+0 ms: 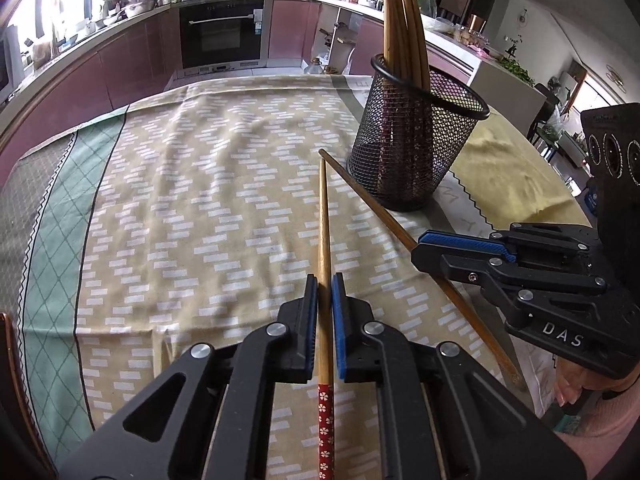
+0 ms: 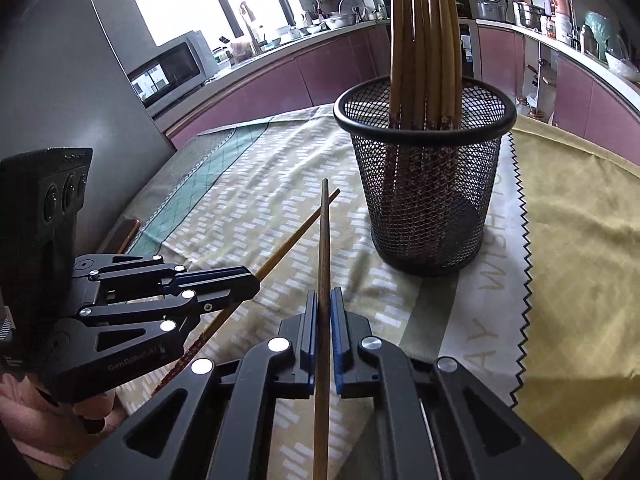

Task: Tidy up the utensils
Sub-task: 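Lift the left tool's chopstick toward the mesh cup while the right tool carries its own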

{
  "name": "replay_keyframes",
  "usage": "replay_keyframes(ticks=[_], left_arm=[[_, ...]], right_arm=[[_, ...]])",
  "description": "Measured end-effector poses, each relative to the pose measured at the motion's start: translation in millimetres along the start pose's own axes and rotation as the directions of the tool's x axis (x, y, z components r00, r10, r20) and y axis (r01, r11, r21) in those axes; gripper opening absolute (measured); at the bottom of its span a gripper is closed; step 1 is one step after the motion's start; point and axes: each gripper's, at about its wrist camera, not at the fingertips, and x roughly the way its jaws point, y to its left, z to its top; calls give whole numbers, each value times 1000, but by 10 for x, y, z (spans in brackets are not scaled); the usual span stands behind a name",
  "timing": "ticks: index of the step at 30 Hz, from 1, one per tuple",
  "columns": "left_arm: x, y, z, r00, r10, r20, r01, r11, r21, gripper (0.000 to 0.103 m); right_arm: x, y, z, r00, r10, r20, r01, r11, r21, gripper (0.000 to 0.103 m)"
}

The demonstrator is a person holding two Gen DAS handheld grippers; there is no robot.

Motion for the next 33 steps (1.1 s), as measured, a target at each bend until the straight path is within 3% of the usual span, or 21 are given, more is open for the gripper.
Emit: replay_keyframes(ticks=[33], left_arm=[[-511, -87, 88, 992, -62, 106, 60, 998, 18, 8]], right_arm=[[-357, 182, 77, 990, 56, 128, -53, 998, -28, 5]])
